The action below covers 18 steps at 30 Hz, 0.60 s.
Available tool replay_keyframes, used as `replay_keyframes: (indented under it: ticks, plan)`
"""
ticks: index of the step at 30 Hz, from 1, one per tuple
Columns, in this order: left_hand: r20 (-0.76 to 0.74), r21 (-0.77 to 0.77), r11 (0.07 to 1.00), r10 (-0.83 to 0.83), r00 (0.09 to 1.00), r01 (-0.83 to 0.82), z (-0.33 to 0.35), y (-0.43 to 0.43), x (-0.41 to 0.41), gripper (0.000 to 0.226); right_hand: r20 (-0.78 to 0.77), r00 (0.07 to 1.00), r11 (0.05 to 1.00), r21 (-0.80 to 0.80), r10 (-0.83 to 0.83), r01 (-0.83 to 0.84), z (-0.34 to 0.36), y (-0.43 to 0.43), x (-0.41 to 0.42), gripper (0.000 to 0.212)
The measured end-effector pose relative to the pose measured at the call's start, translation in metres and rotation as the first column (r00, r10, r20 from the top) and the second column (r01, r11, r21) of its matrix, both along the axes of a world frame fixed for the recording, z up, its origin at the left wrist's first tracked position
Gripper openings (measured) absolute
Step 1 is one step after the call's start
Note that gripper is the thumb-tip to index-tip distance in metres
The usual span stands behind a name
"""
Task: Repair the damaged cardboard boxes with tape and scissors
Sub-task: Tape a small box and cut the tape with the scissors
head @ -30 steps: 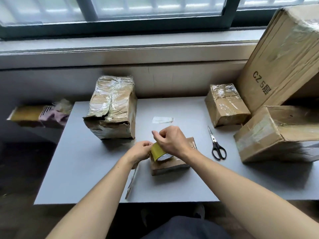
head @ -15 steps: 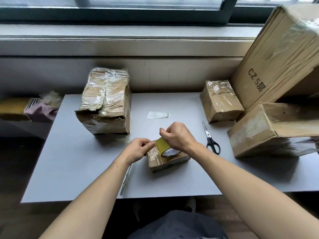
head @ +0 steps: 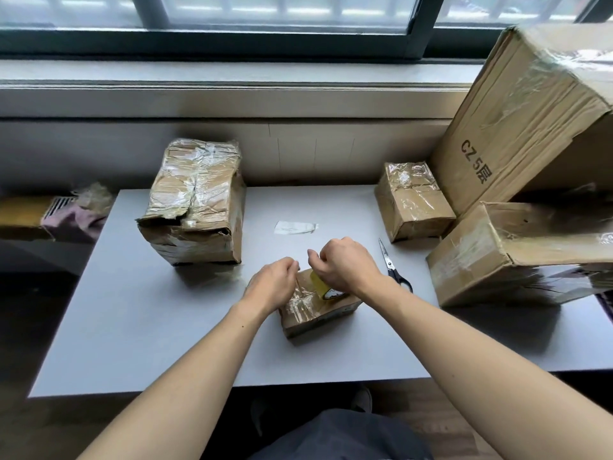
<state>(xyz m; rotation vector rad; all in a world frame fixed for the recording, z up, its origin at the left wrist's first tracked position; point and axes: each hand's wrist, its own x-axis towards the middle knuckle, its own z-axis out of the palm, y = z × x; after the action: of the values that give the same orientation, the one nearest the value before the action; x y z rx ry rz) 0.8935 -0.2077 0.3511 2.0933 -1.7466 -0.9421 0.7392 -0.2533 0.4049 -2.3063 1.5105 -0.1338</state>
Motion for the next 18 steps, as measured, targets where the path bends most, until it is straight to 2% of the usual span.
replay_keyframes:
  ticks: [3,6,10,14,18]
  plan:
    - [0.199,-0.083,0.995,0.065,0.978,-0.049,0.008,0.003,-0.03,0.039,0.084,0.993,0.996,0.03,-0.084,0.082,-0.005,0.003,0.0,0.059]
    - [0.307,-0.112,0.989,0.129,0.943,-0.099,-0.001,0.011,-0.039,0.05,0.239,0.951,0.975,0.151,-0.198,0.165,-0.005,0.003,-0.01,0.059]
    - [0.473,-0.103,0.994,0.076,0.878,-0.03,-0.016,0.015,-0.033,0.035,0.368,0.879,0.938,0.276,-0.304,0.209,-0.011,0.009,-0.022,0.054]
    - [0.468,-0.097,0.995,0.071,0.881,-0.029,-0.017,0.009,-0.035,0.032,0.408,0.843,0.917,0.334,-0.35,0.219,-0.016,0.011,-0.031,0.05]
    - [0.484,-0.098,0.993,0.099,0.87,-0.059,-0.023,0.005,-0.025,0.049,0.455,0.829,0.915,0.374,-0.325,0.154,-0.013,0.014,-0.041,0.031]
